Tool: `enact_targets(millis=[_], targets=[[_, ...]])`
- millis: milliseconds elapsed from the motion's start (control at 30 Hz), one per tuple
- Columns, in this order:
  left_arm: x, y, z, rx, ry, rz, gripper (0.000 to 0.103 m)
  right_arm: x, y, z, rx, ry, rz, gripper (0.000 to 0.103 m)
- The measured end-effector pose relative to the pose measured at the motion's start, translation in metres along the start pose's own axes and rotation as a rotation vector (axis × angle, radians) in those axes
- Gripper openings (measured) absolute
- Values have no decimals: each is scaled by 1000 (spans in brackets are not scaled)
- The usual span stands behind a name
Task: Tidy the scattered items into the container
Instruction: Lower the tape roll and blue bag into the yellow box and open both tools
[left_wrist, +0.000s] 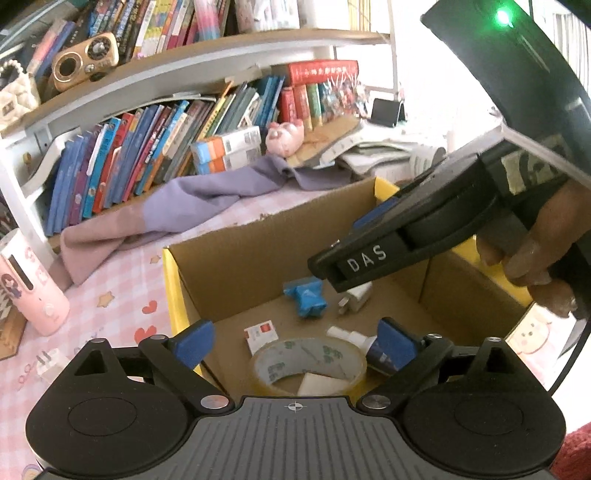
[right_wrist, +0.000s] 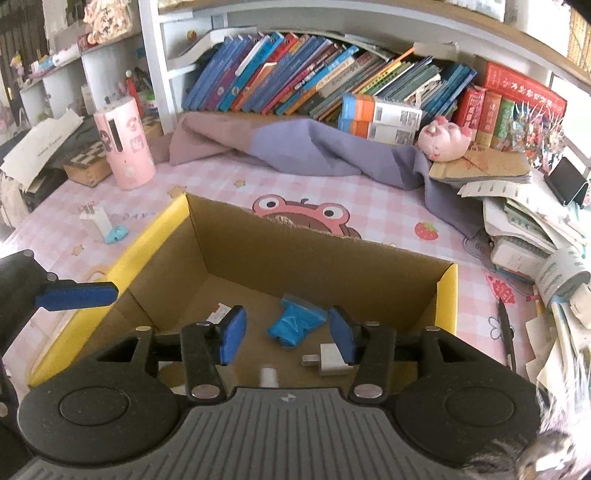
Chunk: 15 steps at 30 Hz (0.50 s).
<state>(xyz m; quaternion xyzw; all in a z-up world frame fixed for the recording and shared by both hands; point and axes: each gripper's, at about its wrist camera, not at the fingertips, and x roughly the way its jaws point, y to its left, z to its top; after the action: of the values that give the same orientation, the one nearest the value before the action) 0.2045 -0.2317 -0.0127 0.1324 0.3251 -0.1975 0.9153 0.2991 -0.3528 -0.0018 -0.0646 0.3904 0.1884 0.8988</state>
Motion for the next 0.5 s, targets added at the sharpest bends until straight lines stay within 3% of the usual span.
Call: enact_targets(millis=[500], targets=[[-51, 20, -6, -62, -108, 5, 97, -38, 20, -7, 47, -95, -33, 50]])
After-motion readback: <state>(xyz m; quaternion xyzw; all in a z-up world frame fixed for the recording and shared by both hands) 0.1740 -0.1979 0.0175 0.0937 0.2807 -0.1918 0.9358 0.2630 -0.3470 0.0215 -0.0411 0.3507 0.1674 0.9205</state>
